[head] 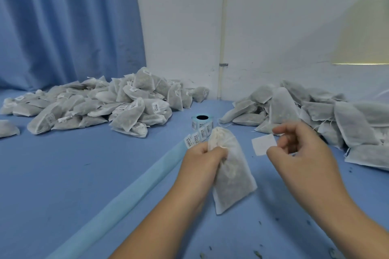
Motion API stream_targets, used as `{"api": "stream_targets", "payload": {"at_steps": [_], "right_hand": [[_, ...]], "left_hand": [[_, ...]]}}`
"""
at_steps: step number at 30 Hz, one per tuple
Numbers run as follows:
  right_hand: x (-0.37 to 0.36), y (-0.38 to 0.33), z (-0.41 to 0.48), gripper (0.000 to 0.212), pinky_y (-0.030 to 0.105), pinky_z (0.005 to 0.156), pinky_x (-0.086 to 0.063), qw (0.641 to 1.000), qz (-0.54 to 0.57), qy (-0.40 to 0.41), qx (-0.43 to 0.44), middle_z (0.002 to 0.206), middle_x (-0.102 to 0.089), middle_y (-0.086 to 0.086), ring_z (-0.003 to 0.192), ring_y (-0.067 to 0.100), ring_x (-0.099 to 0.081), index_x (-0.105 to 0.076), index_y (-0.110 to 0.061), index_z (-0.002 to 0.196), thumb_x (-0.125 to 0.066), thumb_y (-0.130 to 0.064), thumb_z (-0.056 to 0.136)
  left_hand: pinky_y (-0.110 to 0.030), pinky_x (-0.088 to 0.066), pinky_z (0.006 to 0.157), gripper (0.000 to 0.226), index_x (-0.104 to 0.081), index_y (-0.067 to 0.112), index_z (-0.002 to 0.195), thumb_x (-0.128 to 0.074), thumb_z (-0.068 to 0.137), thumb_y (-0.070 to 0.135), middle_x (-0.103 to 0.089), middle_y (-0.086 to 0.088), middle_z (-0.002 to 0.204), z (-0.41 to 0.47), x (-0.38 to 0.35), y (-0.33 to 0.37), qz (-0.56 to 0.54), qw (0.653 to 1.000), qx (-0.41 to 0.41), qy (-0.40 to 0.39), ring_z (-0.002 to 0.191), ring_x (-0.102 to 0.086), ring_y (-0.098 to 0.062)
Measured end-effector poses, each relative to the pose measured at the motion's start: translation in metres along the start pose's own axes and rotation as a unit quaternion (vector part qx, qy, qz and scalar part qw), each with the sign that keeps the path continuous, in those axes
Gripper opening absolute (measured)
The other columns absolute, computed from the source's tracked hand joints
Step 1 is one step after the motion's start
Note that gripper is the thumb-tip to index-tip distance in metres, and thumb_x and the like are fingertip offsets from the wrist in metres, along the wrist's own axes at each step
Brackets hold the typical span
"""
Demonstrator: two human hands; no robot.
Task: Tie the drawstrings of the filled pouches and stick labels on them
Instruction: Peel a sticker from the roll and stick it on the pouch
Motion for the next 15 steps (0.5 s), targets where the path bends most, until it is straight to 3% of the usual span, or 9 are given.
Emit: {"api": "stream_targets", "payload": {"at_steps": [4,7,10,15], "right_hand": [[0.0,-0.002,-0.019,0.031,0.009,0.063,-0.039,0.996,-0.04,0.029,0.072,0.073,-0.052,-0.008,0.072,0.004,-0.051,-0.052,-0.032,0.087,-0.06,-0.008,0.071],[-0.007,-0.009,-0.026,0.032,0.014,0.06,-0.037,0.987,-0.094,0.037,0.124,0.074,-0.046,-0.013,0.077,0.003,-0.049,-0.05,-0.028,0.094,-0.06,-0.009,0.07],[-0.014,-0.012,-0.03,0.036,0.016,0.059,-0.034,0.976,-0.134,0.031,0.166,0.075,-0.04,-0.019,0.072,0.006,-0.04,-0.054,-0.019,0.098,-0.067,-0.002,0.069],[-0.023,-0.012,-0.034,0.041,0.026,0.061,-0.041,0.966,-0.166,-0.005,0.196,0.083,-0.049,-0.006,0.076,0.015,-0.049,-0.057,-0.013,0.101,-0.07,0.002,0.065]], "left_hand": [[-0.033,-0.034,0.069,0.021,-0.06,0.02,0.079,-0.06,0.06,0.03,-0.053,-0.003,0.074,-0.006,-0.009,-0.004,0.045,0.999,-0.006,-0.007,0.071,-0.048,-0.016],[-0.035,-0.035,0.068,0.021,-0.061,0.012,0.075,-0.059,0.063,0.029,-0.054,-0.005,0.073,-0.008,-0.012,-0.006,0.061,0.998,-0.006,-0.014,0.069,-0.048,-0.016],[-0.036,-0.041,0.07,0.037,-0.06,-0.003,0.084,-0.06,0.065,0.029,-0.058,-0.005,0.073,-0.008,-0.013,-0.009,0.056,0.998,-0.012,-0.007,0.07,-0.053,-0.017],[-0.046,-0.053,0.077,0.042,-0.063,-0.005,0.092,-0.061,0.066,0.029,-0.061,-0.009,0.078,-0.01,-0.017,-0.006,0.057,0.997,-0.038,-0.027,0.075,-0.056,-0.02]]}}
Point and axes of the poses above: each hand's wrist, its own z-axis towards the middle knuckle, its own x-axis out of the back of the hand, y = z × x, the point moved 4 cm from there along z, towards the middle knuckle
